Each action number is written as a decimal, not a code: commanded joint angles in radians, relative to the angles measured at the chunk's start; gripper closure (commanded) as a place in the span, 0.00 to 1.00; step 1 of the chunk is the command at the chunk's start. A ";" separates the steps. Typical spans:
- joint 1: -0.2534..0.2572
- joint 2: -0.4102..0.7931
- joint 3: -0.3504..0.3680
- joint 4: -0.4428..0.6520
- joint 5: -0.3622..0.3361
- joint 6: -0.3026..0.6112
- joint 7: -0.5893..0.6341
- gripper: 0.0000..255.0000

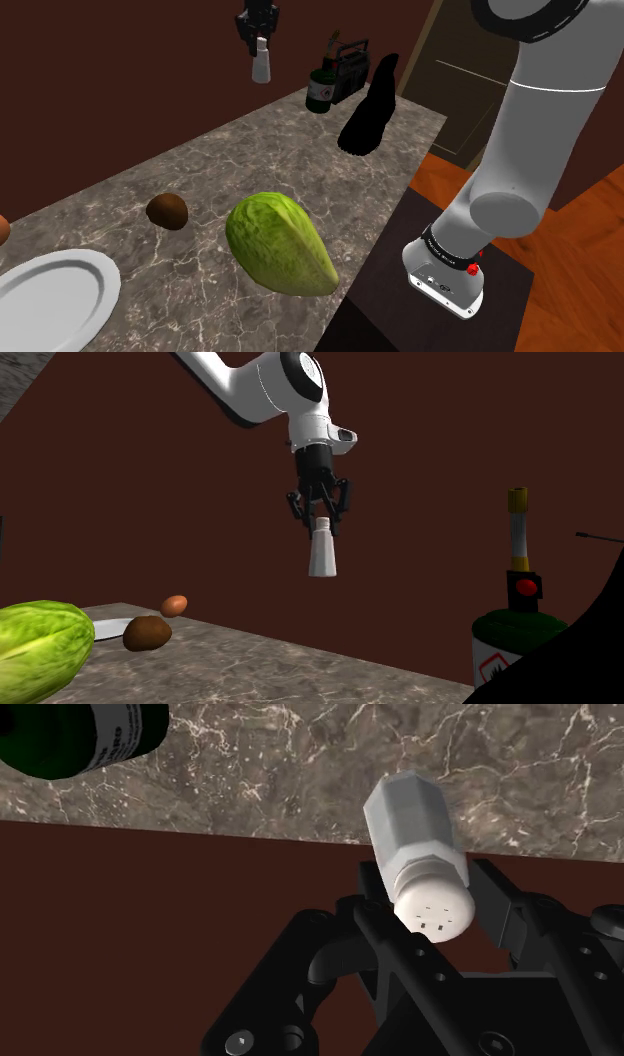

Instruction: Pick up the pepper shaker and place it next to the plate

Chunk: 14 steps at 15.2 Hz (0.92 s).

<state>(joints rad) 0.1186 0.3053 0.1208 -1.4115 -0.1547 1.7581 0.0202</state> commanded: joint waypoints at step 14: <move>0.178 -0.171 0.121 -0.225 -0.005 0.015 0.311 1.00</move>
<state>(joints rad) 0.2829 0.1355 0.2322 -1.6383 -0.1587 1.7794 0.3063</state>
